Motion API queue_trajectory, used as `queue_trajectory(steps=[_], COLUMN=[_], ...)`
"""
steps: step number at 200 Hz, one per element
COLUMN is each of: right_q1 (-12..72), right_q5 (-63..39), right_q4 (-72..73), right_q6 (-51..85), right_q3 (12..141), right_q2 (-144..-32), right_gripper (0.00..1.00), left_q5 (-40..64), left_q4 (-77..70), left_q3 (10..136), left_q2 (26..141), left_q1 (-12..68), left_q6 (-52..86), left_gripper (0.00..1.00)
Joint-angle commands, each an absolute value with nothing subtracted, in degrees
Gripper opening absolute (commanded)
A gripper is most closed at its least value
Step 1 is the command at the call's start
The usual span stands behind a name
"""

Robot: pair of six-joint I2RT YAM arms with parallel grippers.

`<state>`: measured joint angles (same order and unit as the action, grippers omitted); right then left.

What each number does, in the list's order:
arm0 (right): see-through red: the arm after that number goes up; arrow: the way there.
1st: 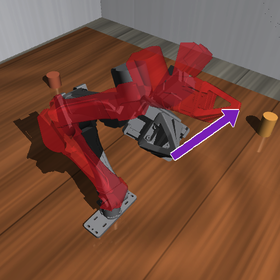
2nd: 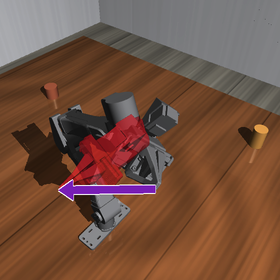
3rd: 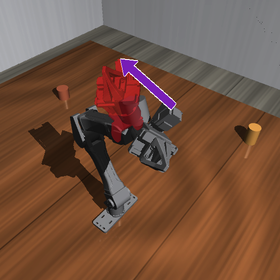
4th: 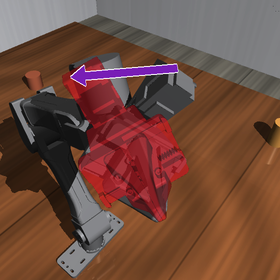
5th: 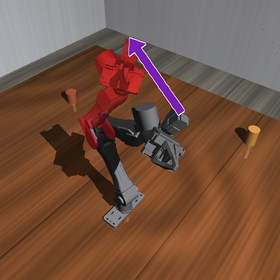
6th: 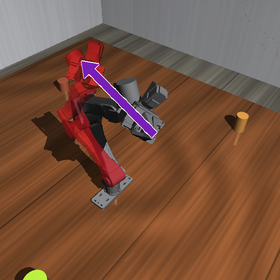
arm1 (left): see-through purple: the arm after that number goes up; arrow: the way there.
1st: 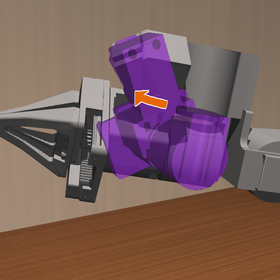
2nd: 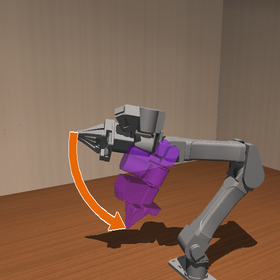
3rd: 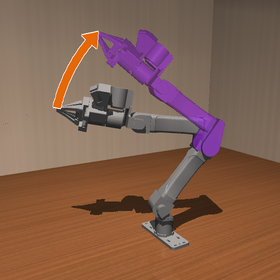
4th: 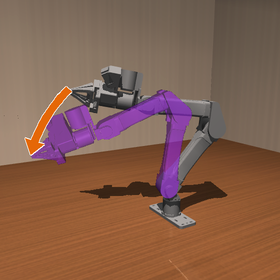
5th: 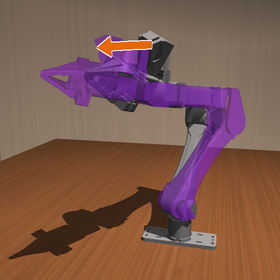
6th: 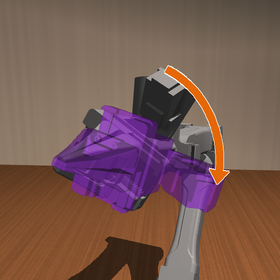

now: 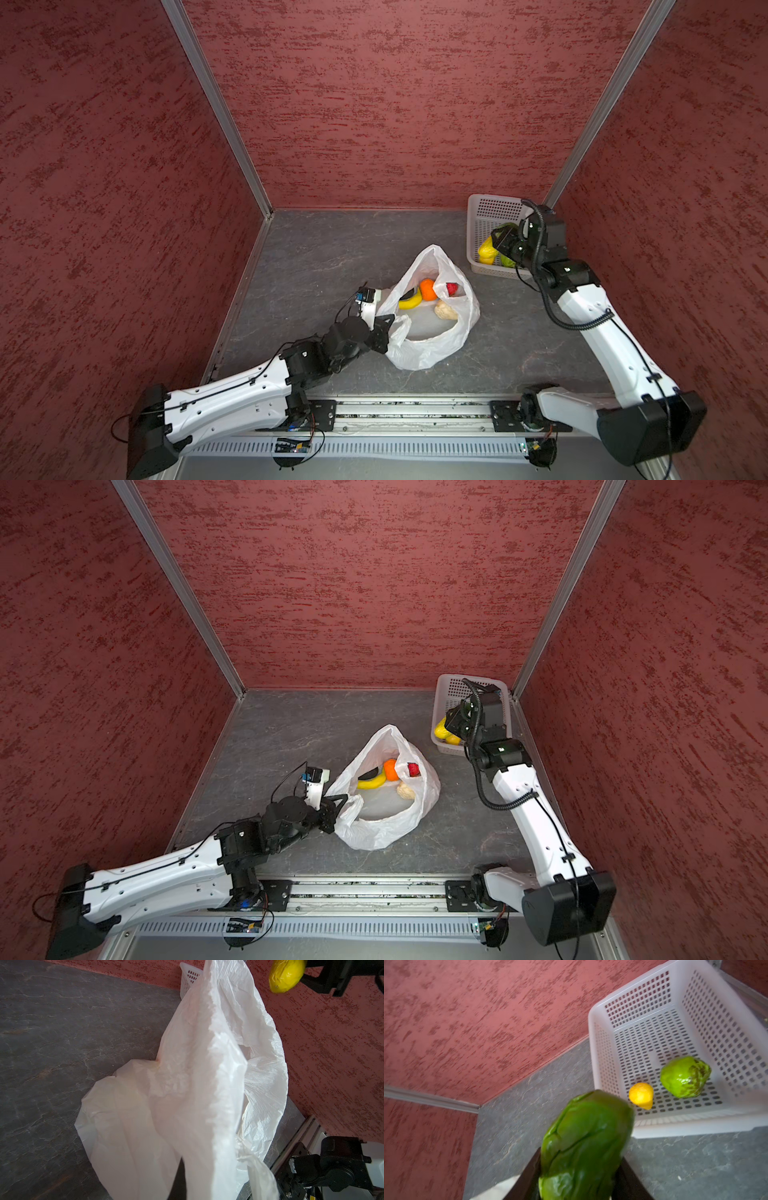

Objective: Untie the knot of the plastic bag and take out the fruit
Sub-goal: Place the fruit in the basket.

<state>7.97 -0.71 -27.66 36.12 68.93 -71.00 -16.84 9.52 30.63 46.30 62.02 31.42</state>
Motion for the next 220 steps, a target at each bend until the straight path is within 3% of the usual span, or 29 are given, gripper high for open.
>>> queue_trajectory(steps=[1, 76, 110, 148, 220], right_q1=[3.9, -1.5, -1.9, -2.0, -1.4], right_q5=[-2.4, -1.1, -1.1, -1.2, -9.3], right_q4=[-19.5, -9.9, -11.2, -12.2, -14.9], right_q6=[33.2, 30.7, 31.2, 31.4, 31.9], right_q3=[68.8, 78.2, 82.0, 81.8, 72.9], right_q2=[-76.9, -102.4, -108.2, -107.7, -95.8], right_gripper=[0.38, 0.44, 0.60, 0.82, 0.87], left_q5=[-14.7, -14.6, -14.6, -14.8, -15.8], left_q4=[11.3, 16.2, 17.4, 17.3, 15.0], left_q3=[32.7, 32.0, 31.7, 31.2, 30.4], left_q2=[45.1, 40.9, 40.1, 40.1, 40.2], left_q1=[61.8, 61.9, 62.0, 62.1, 62.6], left_q6=[30.6, 31.9, 32.3, 32.7, 32.4], left_gripper=[0.00, 0.00, 0.00, 0.00, 0.00])
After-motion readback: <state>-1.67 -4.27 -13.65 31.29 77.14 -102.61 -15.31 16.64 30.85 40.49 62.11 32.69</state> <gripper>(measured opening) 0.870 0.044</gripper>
